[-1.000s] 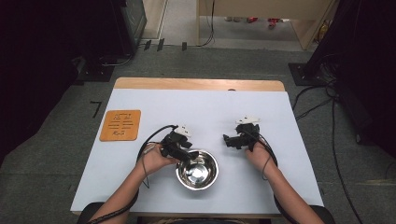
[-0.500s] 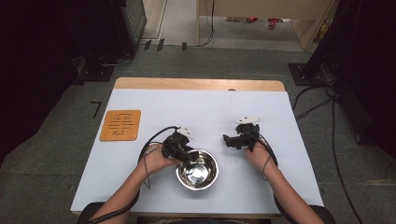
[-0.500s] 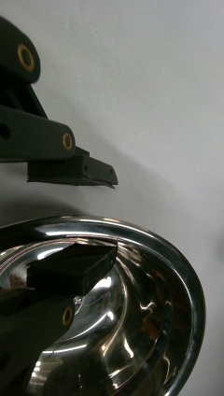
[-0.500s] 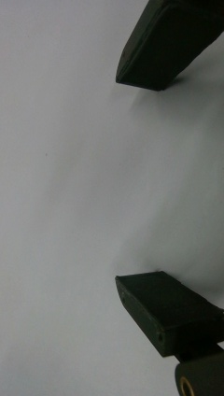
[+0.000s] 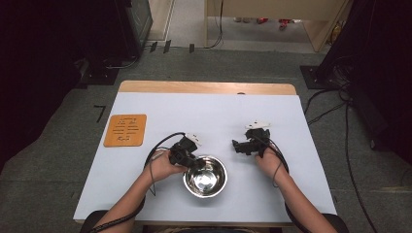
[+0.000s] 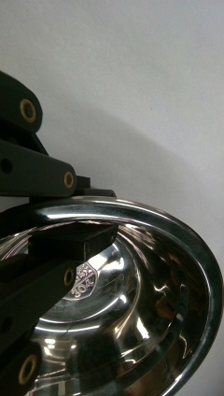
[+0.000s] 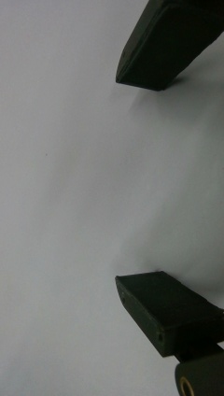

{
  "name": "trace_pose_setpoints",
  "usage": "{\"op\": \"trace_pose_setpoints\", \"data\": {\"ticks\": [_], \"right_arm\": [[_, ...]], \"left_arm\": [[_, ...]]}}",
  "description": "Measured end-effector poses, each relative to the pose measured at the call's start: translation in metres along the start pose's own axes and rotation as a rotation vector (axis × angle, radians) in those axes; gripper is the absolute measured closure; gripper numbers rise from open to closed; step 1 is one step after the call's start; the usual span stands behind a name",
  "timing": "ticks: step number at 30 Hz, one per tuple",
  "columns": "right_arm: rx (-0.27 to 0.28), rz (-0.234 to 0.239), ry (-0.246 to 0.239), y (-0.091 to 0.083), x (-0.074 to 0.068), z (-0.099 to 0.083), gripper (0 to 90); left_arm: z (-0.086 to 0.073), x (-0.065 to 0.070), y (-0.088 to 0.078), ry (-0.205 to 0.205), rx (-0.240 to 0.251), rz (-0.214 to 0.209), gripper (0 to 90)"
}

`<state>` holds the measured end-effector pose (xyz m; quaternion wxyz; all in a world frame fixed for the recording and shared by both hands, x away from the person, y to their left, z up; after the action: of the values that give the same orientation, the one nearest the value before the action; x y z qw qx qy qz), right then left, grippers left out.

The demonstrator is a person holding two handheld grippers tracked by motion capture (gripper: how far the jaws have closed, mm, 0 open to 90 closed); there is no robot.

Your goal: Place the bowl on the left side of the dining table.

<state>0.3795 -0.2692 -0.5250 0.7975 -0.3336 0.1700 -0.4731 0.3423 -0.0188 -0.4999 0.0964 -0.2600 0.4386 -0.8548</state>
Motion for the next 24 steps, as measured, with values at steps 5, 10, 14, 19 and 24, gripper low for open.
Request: {"op": "trace_pose_setpoints", "data": {"ticks": [5, 10, 14, 19, 24], "right_arm": [[0.000, 0.000, 0.000, 0.0000, 0.0000, 0.0000, 4.3], [0.000, 0.000, 0.000, 0.0000, 0.0000, 0.0000, 4.3], [0.000, 0.001, 0.001, 0.0000, 0.0000, 0.0000, 4.3], [0.000, 0.001, 0.003, 0.0000, -0.0002, 0.0001, 4.3], [0.000, 0.001, 0.003, 0.0000, -0.0002, 0.0001, 4.3]], "left_arm": [[-0.0001, -0.0021, -0.0005, -0.056, -0.013, -0.037, 84.8], [0.0012, -0.0021, -0.0028, -0.081, -0.021, -0.058, 87.3], [0.0009, -0.0031, -0.0032, -0.095, -0.026, -0.066, 87.5], [0.0024, -0.0034, -0.0058, -0.103, -0.018, -0.081, 86.9], [0.0028, -0.0054, -0.0081, -0.125, -0.014, -0.077, 86.6]]}}
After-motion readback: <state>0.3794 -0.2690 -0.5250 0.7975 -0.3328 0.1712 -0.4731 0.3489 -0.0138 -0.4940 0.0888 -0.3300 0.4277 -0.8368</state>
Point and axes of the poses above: each handheld gripper's, and its own axes: y roughly forward along the jaws, z roughly out of its top, x roughly to its right, the point moved 3 cm from there along y, roughly forward along the jaws, and after that the axes turned 5 degrees about -y, right-handed, at the moved point
